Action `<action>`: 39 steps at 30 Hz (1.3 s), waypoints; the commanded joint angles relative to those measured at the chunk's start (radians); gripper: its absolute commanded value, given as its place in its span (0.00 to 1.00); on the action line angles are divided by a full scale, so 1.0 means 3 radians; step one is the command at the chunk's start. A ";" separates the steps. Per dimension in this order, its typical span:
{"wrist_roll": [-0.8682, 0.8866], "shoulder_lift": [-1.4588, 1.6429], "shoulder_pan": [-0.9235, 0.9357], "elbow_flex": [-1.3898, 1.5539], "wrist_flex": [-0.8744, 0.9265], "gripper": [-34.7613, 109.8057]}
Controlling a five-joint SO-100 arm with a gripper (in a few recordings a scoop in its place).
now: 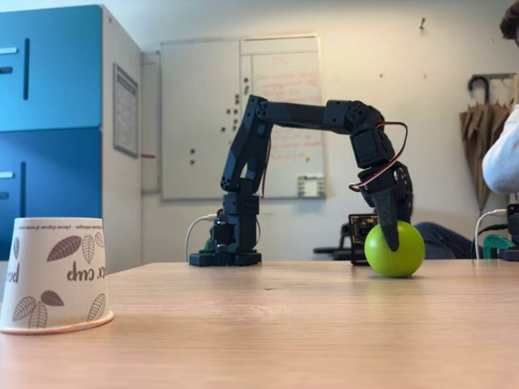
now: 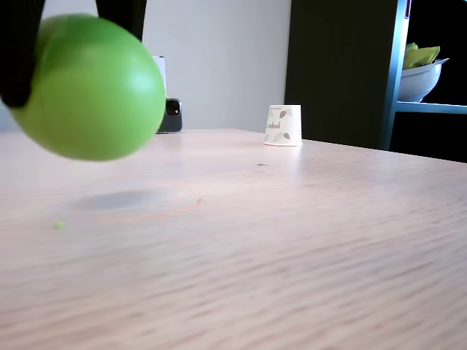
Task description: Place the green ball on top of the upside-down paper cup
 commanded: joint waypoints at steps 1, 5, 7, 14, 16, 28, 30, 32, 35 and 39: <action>-0.0015 0.0419 0.0138 -0.0072 -0.0092 0.45; -0.0015 0.0706 0.0348 -0.0077 -0.0276 0.44; -0.0041 0.0808 0.0481 -0.0123 -0.0389 0.44; -0.0138 0.0849 0.0972 -0.0731 -0.0537 0.44; -0.0159 0.0782 0.1140 -0.0977 -0.0537 0.44; -0.0159 0.0491 0.2056 -0.1350 -0.1232 0.44; -0.0159 0.0291 0.2209 -0.1529 -0.1273 0.44; -0.0159 0.0031 0.2347 -0.1759 -0.1294 0.44; -0.0143 -0.0327 0.2511 -0.2066 -0.1324 0.44; -0.0128 -0.0619 0.2705 -0.2291 -0.1324 0.44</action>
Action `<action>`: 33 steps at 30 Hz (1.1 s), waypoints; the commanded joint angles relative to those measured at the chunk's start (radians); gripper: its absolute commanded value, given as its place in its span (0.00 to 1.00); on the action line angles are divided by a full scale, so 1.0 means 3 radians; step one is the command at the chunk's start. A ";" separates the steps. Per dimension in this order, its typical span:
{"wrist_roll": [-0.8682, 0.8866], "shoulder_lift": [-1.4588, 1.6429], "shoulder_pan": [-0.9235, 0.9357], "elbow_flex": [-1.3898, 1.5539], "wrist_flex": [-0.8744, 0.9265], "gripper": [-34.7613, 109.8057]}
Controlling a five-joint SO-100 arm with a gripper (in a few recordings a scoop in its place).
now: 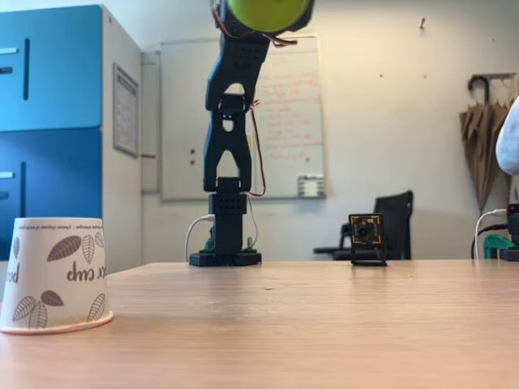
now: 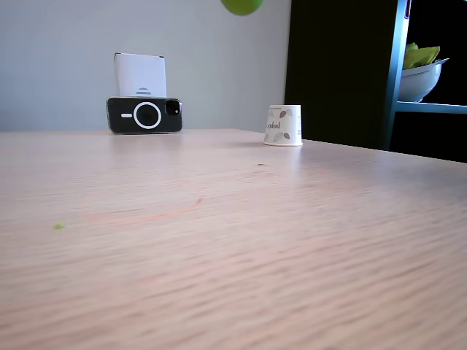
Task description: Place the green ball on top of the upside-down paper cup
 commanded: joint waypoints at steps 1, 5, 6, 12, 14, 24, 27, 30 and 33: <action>0.0031 -0.0051 0.0148 -0.0225 -0.0056 0.44; 0.0015 -0.0056 0.0332 -0.0133 0.0005 0.44; 0.0010 -0.0056 0.0373 -0.0123 0.0041 0.44; 0.0010 -0.0159 0.0496 0.0000 0.0051 0.44; 0.0010 -0.0199 0.0516 0.0097 0.0046 0.44; -0.0015 -0.0619 0.0588 0.0159 0.0092 0.45; -0.0020 -0.0685 0.0629 0.0174 0.0107 0.45; -0.0020 -0.0731 0.0675 0.0174 0.0102 0.45; -0.0036 -0.0772 0.0711 0.0179 0.0107 0.45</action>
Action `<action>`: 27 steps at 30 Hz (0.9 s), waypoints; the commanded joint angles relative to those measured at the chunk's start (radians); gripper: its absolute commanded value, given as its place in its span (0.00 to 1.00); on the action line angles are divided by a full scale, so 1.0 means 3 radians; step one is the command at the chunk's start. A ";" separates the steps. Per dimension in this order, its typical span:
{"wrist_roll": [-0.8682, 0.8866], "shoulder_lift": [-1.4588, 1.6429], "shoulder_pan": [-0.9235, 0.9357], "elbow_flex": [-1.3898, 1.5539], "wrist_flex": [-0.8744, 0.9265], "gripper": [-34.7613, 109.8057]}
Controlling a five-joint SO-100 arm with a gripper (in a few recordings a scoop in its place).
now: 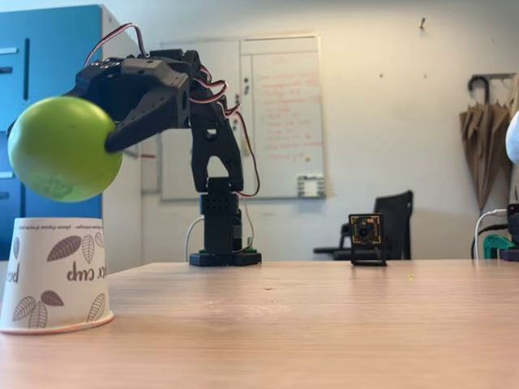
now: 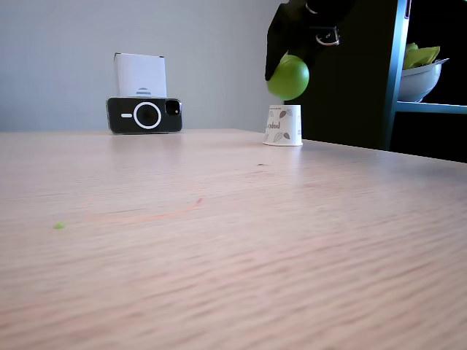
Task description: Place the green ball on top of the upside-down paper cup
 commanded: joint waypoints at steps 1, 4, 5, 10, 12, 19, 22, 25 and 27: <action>-0.0026 0.0010 0.0056 -0.0010 0.0005 0.45; -0.0026 -0.0036 0.0056 -0.0010 -0.0005 0.47; -0.0026 -0.0046 0.0051 -0.0010 -0.0005 0.47; -0.0026 -0.0087 0.0015 -0.0010 -0.0026 0.48; -0.0020 -0.0097 -0.0005 -0.0010 -0.0031 0.49; -0.0026 -0.0077 -0.0056 -0.0010 -0.0092 0.51; -0.0026 -0.0066 -0.0077 -0.0010 -0.0112 0.53; -0.0026 -0.0056 -0.0097 -0.0015 -0.0138 0.54; -0.0031 -0.0051 -0.0102 -0.0010 -0.0159 0.56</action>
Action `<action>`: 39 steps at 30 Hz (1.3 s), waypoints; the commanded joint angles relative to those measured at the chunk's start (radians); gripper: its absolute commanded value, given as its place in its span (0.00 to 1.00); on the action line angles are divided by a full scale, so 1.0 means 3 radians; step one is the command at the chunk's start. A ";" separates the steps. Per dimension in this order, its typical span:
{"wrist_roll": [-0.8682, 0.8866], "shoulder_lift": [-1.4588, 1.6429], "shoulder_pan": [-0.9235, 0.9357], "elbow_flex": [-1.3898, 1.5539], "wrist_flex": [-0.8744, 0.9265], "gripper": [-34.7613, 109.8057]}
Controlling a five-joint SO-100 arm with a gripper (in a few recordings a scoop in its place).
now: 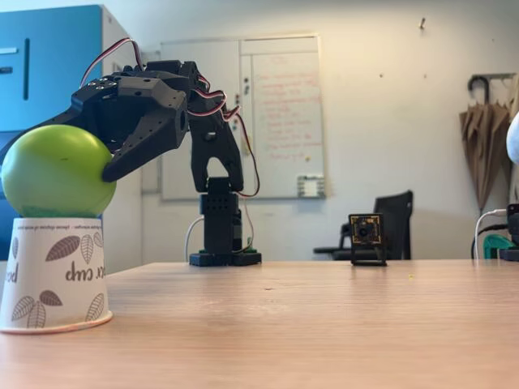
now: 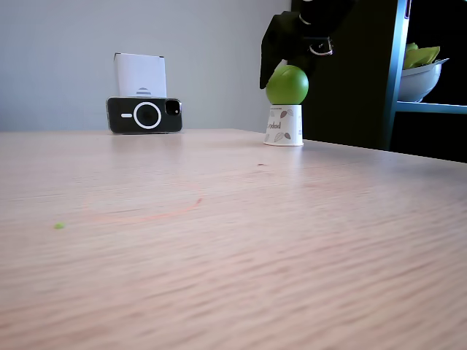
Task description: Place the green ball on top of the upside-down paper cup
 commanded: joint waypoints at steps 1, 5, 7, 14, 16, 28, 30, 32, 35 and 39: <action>-0.0020 0.0092 -0.0015 -0.0010 -0.0056 0.57; -0.0026 0.0133 -0.0020 -0.0010 -0.0072 0.60; -0.0026 0.0169 -0.0010 0.0000 -0.0072 0.60; -0.0107 0.0373 0.0077 0.0066 -0.0061 0.62; -0.0128 0.0414 0.0107 0.0072 -0.0061 0.62; -0.0031 0.1099 0.0087 0.0588 -0.0184 0.63; -0.0020 0.1207 0.0046 0.0660 -0.0332 0.64; -0.0010 0.1324 0.0015 0.0711 -0.0491 0.64; -0.0031 0.1626 0.0000 0.0849 -0.0706 0.63; -0.0015 0.2214 0.0051 0.1207 -0.0874 0.56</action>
